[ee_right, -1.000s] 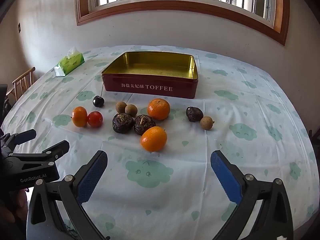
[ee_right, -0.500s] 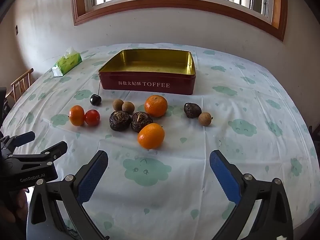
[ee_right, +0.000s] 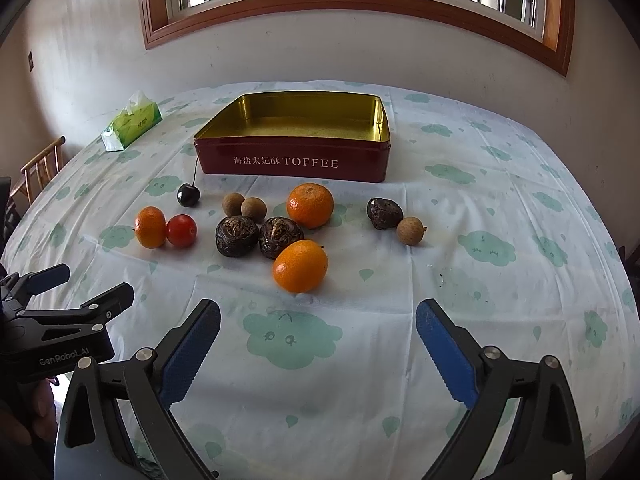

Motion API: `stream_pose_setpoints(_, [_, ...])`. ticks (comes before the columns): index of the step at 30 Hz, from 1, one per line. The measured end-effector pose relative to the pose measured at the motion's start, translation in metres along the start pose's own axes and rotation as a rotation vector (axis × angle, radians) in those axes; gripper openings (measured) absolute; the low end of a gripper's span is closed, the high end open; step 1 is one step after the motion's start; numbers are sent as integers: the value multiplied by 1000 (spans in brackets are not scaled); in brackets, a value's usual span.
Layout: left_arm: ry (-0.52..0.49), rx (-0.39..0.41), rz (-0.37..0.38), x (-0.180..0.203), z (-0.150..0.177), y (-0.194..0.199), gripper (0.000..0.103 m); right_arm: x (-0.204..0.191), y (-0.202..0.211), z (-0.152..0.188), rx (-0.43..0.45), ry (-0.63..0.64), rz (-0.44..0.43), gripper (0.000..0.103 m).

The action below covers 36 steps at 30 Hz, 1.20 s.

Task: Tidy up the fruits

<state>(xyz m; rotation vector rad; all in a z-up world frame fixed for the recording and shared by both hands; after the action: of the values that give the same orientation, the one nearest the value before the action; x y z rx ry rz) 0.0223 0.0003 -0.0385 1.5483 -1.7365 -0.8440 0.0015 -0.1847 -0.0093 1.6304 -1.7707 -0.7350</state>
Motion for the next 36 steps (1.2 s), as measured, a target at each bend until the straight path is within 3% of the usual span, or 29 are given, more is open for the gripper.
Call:
stream_pose_setpoints(7, [4, -6, 2, -2, 2, -2, 102, -1, -2, 2, -9, -1, 0, 92])
stream_pose_setpoints(28, [18, -22, 5, -5, 3, -6, 102, -2, -6, 5, -23, -2, -1, 88])
stream_pose_setpoints(36, [21, -34, 4, -3, 3, -10, 96, -3, -7, 6, -27, -2, -5, 83])
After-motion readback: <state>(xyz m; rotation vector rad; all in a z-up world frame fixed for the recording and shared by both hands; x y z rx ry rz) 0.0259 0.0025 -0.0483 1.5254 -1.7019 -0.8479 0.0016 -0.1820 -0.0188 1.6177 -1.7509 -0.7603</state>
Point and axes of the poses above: each gripper's, at about its wrist camera, not at the fingertips, and y roughly against the way its jaws point, x to its right, z to its underside, the point moved 3 cm from there along -y, roughly the way its jaws point, and after that the axes turned 5 degrees about z, right-handed, at the moved point
